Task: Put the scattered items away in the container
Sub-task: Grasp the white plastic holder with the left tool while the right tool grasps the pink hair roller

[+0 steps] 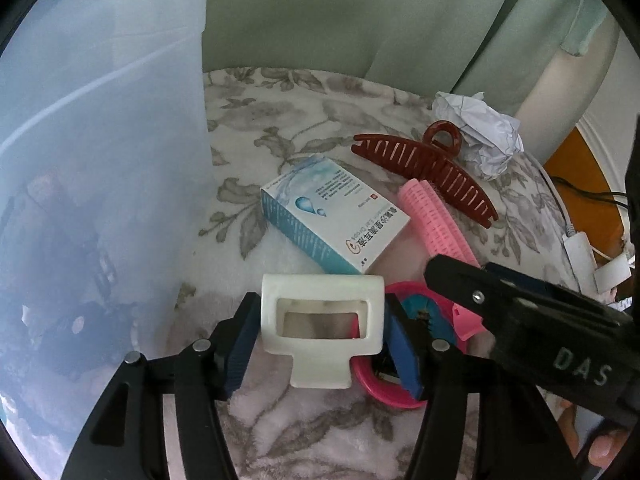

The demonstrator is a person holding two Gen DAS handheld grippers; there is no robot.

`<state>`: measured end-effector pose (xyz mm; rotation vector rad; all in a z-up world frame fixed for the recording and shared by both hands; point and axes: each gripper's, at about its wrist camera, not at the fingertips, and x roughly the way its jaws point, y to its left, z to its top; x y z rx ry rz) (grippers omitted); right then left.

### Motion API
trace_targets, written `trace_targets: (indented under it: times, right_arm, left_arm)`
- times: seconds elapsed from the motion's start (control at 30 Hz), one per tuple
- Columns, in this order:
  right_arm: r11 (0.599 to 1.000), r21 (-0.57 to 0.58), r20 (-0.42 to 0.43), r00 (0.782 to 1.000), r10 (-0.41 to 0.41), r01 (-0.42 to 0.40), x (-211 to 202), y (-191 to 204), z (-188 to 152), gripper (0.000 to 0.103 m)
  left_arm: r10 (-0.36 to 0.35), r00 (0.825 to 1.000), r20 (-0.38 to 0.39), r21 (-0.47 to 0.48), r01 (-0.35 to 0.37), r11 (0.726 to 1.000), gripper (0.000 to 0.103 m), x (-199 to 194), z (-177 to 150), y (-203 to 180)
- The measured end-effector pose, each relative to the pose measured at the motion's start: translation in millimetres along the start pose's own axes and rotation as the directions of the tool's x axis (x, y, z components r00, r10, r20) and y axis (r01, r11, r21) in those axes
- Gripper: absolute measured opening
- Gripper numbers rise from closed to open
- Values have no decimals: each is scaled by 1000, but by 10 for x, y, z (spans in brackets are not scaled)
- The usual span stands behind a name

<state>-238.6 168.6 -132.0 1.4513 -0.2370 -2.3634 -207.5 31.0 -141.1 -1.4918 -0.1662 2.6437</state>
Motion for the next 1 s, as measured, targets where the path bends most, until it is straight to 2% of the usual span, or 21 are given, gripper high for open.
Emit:
trace_targets:
  times: [0.17, 0.23, 0.3, 0.33, 0.47, 0.53, 0.6, 1.0]
  right_arm:
    - [998, -31, -1, 999, -48, 48, 11, 40, -12, 65]
    - [997, -43, -1, 998, -67, 67, 15, 56, -17, 60]
    - [995, -55, -1, 996, -87, 87, 19, 71, -23, 46]
    - [993, -62, 0, 995, -97, 96, 21, 79, -26, 43]
    - [997, -41, -2, 998, -62, 62, -35, -2, -75, 36]
    - [999, -15, -7, 999, -38, 38, -76, -66, -114, 35]
    - [999, 2, -8, 999, -44, 44, -149, -137, -199, 30]
    - [989, 144, -2, 999, -36, 36, -654, -488, -862, 29]
  left_arm:
    - [6, 1000, 9, 11, -6, 1000, 62, -33, -8, 2]
    - [13, 1000, 12, 8, -13, 1000, 62, -28, -39, -23]
    - [17, 1000, 13, 0, -17, 1000, 62, -18, -79, -57]
    - [16, 1000, 12, -1, -16, 1000, 62, -16, -89, -66]
    - [7, 1000, 12, 35, -7, 999, 59, -51, 16, 22]
    - [1, 1000, 8, 12, -1, 1000, 53, -58, 30, 51]
    - [-3, 1000, 8, -1, 3, 1000, 52, -52, 33, 68]
    - [27, 999, 27, -18, -26, 999, 52, -104, -128, -7]
